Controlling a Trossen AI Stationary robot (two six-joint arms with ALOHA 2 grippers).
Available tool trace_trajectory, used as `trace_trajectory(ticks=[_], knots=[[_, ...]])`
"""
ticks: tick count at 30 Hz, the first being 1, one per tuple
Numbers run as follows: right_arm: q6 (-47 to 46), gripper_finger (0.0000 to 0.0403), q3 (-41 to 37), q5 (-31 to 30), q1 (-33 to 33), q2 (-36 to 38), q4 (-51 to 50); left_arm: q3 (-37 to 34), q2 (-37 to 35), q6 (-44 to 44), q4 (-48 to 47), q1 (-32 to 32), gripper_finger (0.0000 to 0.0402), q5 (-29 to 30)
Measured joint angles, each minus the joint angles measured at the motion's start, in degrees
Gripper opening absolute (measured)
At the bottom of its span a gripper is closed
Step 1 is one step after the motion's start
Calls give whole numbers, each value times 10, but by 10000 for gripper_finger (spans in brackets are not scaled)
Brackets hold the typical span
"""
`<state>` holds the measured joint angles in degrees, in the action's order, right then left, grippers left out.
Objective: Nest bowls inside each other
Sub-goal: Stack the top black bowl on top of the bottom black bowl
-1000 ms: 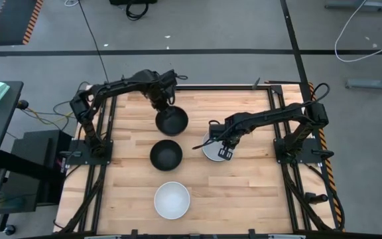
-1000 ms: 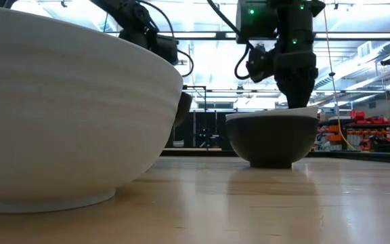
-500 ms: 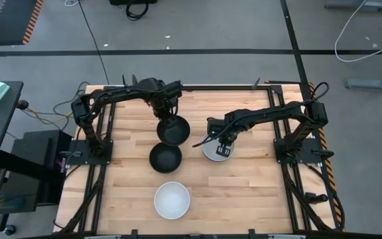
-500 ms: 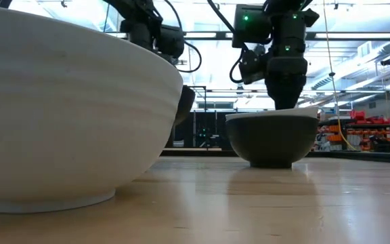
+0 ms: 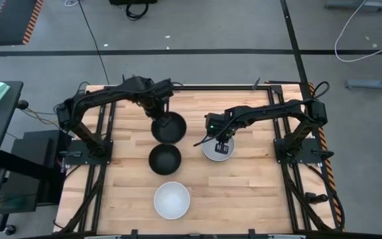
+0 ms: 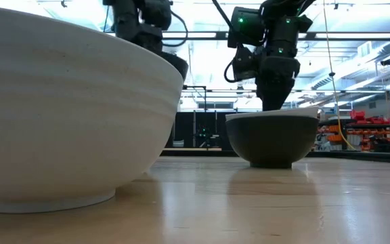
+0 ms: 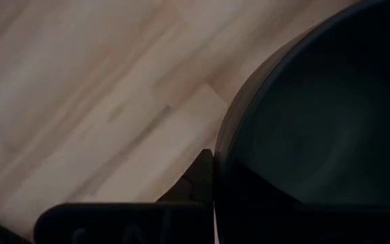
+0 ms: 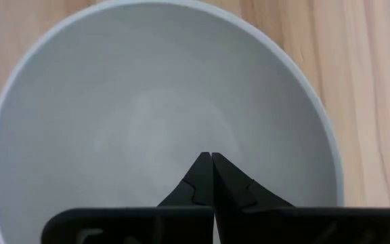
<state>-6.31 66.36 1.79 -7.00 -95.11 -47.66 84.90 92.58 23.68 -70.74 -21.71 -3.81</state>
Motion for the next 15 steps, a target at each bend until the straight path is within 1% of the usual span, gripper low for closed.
trace_trajectory(ticks=[7, 11, 13, 15], knots=[[28, 0, 0, 9, 0, 0, 1, 0, -1, 52, -12, 73, 11, 2], [36, 0, 0, 23, 0, 0, 0, 0, 0, 100, -33, 105, 11, 35], [38, 0, 0, 32, 0, 0, 0, 0, 0, 117, -59, 114, 11, 41], [42, 0, 0, 34, 1, 6, -3, 0, 0, 135, -58, 126, 11, 44]])
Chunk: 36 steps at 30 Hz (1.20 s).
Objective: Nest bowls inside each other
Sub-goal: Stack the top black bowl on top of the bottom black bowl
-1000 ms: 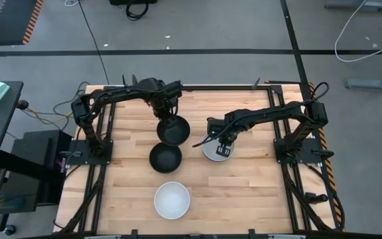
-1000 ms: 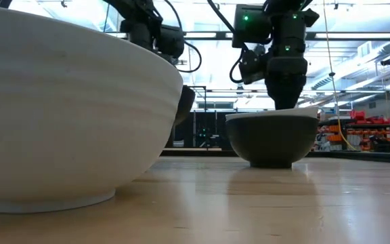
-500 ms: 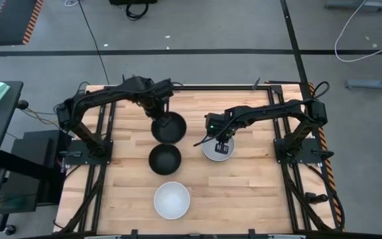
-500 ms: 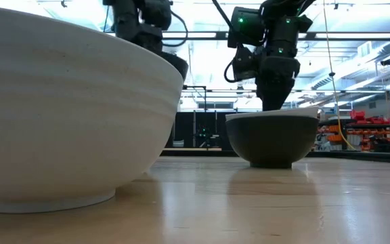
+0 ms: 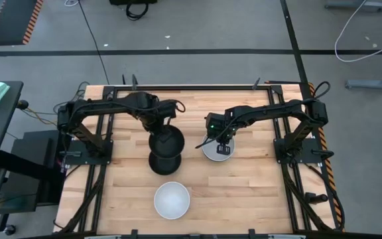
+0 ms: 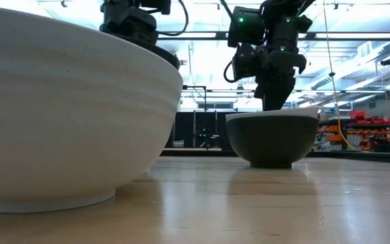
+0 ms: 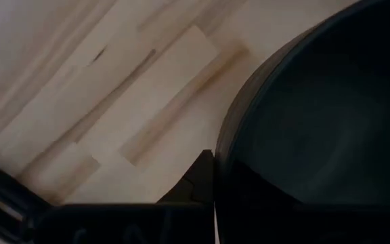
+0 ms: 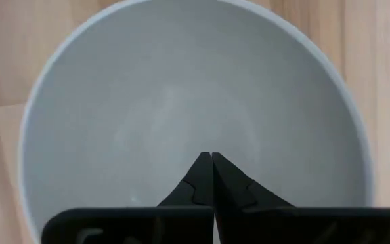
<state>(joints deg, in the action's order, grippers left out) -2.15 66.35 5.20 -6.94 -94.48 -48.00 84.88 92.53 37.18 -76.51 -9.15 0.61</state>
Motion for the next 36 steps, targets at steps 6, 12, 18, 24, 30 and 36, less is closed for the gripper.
trace_trajectory(ticks=[6, 12, 18, 24, 30, 36], knots=[[5, 0, 0, 0, 3, 57, -2, 0, 0, 47, 1, 31, 11, 8], [-11, 0, 0, -23, 2, 150, -2, 0, 0, 96, 2, 55, 11, 18], [-39, 0, 0, -35, 2, 221, -7, -4, 0, 138, 6, 77, 11, 29], [-51, 0, 0, -59, 12, 250, -31, -74, 0, 184, 27, 95, 11, 18], [-52, 0, 0, -62, 16, 248, -34, -143, -4, 220, 128, 98, 11, -18], [-52, 0, 0, -62, 16, 244, -44, -201, -4, 240, 236, 98, 11, -34]])
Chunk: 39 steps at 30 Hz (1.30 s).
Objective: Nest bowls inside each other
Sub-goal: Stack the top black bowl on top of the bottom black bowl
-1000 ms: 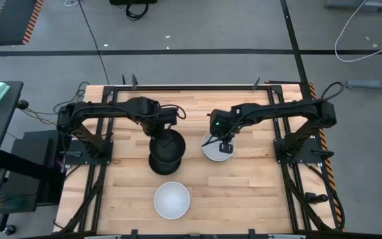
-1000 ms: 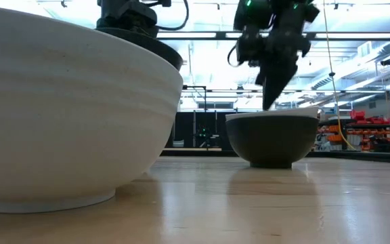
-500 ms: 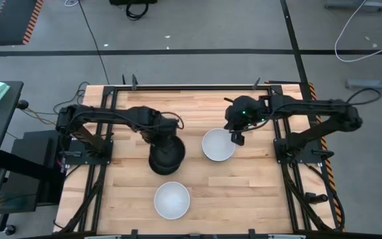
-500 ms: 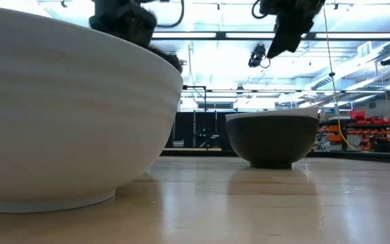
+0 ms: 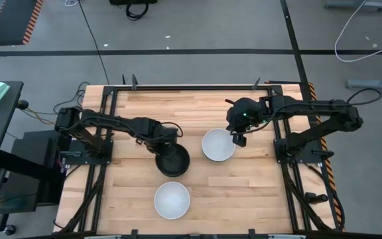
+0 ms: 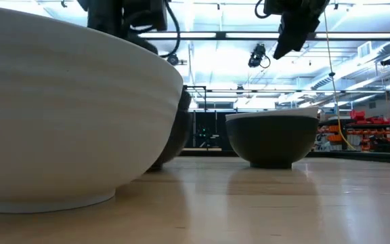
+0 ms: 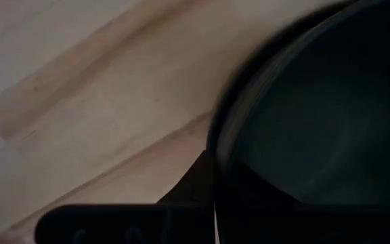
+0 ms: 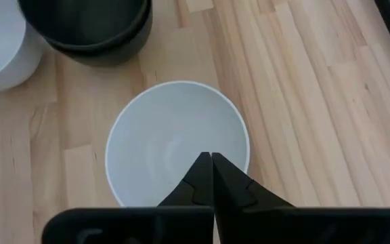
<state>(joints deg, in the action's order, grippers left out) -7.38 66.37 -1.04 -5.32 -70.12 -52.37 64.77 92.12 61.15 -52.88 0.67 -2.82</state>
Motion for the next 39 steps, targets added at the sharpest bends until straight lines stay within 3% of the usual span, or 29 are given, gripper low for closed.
trace_trajectory(ticks=[6, 11, 21, 29, 39], knots=[[4, 0, 0, 0, -3, -3, -1, -33, -2, 13, 67, -19, 12, 25], [9, 0, 0, 0, -17, -5, 6, -36, 0, 2, 142, -55, 12, 81], [4, 0, 0, 0, -29, -5, 9, -35, 0, -79, 198, -124, 15, 46], [0, 0, 0, 0, -29, -5, 9, -35, 0, -100, 200, -124, 68, 17], [-6, 1, 0, 0, -29, -5, 11, -35, 0, -100, 200, -125, 93, 18]])
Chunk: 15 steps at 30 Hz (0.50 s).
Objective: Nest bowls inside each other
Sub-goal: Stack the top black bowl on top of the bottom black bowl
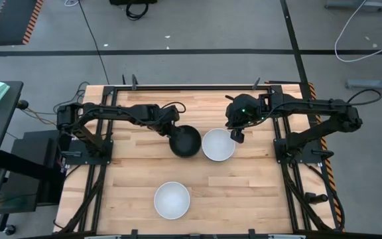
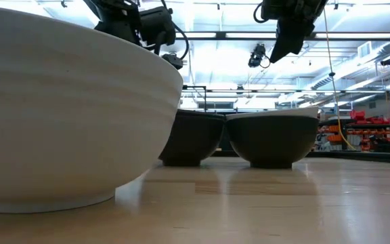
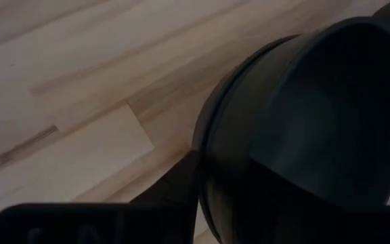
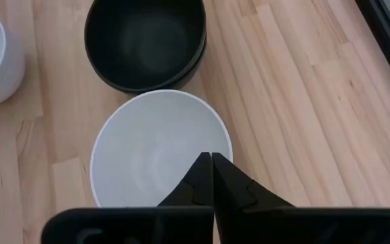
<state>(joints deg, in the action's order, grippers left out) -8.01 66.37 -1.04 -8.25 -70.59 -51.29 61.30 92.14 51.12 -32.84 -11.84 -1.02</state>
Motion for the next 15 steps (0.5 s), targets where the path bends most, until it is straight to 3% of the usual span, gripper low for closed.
trace_trajectory(ticks=[9, 15], knots=[[-25, 2, 0, 0, 12, 0, 0, 0, -29, -14, -14, -12, 98, -3], [-33, 2, 0, 0, 33, 0, 0, 0, -97, 3, -105, -6, 98, -5]])
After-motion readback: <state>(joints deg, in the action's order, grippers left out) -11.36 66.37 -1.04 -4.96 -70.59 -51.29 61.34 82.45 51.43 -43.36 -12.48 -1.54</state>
